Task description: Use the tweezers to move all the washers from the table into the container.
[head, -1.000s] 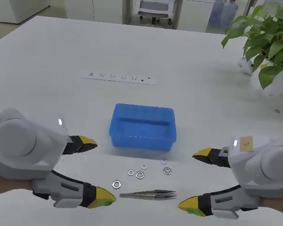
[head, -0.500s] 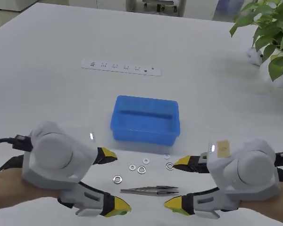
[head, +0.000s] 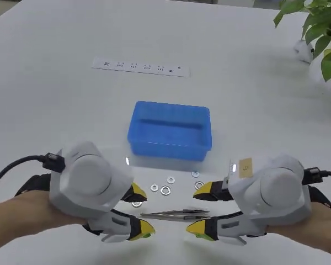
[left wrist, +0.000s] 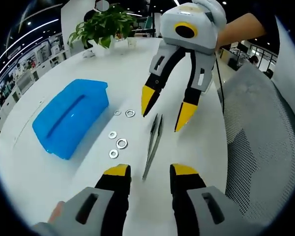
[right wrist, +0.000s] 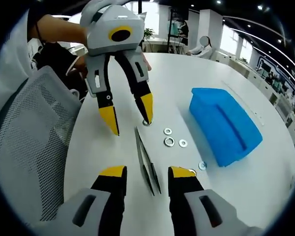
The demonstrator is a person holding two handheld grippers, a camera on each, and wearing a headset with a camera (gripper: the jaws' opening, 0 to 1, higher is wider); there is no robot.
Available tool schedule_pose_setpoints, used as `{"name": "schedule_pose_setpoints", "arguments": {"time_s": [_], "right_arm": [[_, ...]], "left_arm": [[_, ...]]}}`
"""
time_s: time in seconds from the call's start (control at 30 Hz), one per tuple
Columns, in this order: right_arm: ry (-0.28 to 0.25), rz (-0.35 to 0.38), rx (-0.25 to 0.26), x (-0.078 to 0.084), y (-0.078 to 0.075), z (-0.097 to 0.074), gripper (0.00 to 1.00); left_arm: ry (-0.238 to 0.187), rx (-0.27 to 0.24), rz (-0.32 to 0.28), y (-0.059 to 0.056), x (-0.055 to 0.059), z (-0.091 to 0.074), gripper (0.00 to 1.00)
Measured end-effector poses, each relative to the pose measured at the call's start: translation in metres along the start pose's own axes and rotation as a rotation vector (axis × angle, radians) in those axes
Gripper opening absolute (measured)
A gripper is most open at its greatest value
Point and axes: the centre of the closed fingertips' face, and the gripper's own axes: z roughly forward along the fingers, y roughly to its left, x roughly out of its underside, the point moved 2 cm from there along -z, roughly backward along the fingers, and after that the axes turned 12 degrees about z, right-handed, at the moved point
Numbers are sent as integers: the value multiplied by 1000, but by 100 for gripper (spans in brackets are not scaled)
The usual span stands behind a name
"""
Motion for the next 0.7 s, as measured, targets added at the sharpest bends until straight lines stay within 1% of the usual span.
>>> {"name": "schedule_pose_setpoints", "arguments": {"time_s": [0.07,0.2,0.27,0.4,0.5,0.53,0.57,0.6,0.7], "right_arm": [[7,-1,-4,1,-1,2,33],[22,-6,-16,0,-2,7,30],[28,-8,-25,0,-1,10,30],[43,-25,-38,-1,-1,15,28],[60,-42,-42,0,0,17,27],[64,-46,-42,0,-1,18,27],[66,-45,-44,0,-1,18,26],[68,-42,-47,1,-1,19,26],[81,-47,-54,3,1,20,23]], "left_arm": [[7,5,13,0,0,2,35],[46,24,43,-1,6,5,33],[56,28,52,-1,8,6,32],[59,38,61,-1,9,7,30],[73,51,75,-2,11,9,29],[69,52,90,-2,11,10,28],[70,58,78,-2,11,9,29],[61,67,67,-2,10,10,29],[60,64,73,-1,10,9,28]]}}
